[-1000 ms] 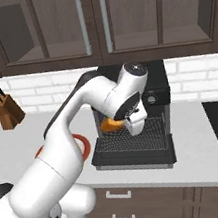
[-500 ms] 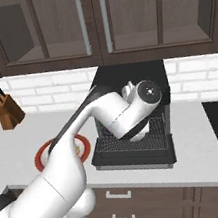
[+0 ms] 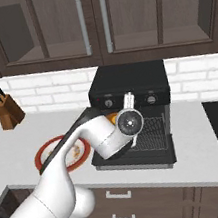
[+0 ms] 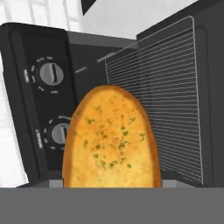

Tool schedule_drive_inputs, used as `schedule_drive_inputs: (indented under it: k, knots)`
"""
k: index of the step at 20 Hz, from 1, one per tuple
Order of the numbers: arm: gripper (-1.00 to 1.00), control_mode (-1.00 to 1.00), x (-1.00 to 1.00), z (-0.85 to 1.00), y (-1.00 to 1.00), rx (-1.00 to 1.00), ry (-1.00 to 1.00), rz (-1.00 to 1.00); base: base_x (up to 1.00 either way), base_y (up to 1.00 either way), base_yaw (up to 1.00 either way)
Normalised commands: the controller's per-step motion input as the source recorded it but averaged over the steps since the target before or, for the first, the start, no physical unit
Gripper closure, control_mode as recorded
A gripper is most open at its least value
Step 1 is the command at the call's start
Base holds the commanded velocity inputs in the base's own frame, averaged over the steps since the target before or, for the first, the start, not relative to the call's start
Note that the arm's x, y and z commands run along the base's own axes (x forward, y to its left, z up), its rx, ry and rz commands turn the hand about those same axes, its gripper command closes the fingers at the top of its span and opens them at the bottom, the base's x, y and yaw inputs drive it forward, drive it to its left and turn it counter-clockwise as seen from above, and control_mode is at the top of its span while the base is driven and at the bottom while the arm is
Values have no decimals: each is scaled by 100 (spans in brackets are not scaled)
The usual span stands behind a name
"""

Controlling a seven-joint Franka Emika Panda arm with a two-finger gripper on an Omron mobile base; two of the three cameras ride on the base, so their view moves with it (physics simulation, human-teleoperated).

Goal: Pick up the kebab skewer and baguette bread, and place them inside the toaster oven. Close the toaster oven door and start by setting the timer.

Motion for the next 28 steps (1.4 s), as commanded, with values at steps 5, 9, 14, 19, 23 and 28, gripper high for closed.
schedule_drive_inputs:
  k: [5,9,14,19,23,28]
  knots:
    - [100,-100,37,-13,-12,0,0,14,0,0,0]
    - [100,-100,26,-12,-27,0,0,18,0,0,0]
    - [100,-100,28,-1,-21,-1,0,4,0,0,0]
    - [100,-100,17,-8,-9,-2,0,0,0,0,0]
    - [100,-100,0,-24,0,-7,3,-2,0,0,0]
    - [100,-100,4,-23,0,-6,5,-1,0,0,0]
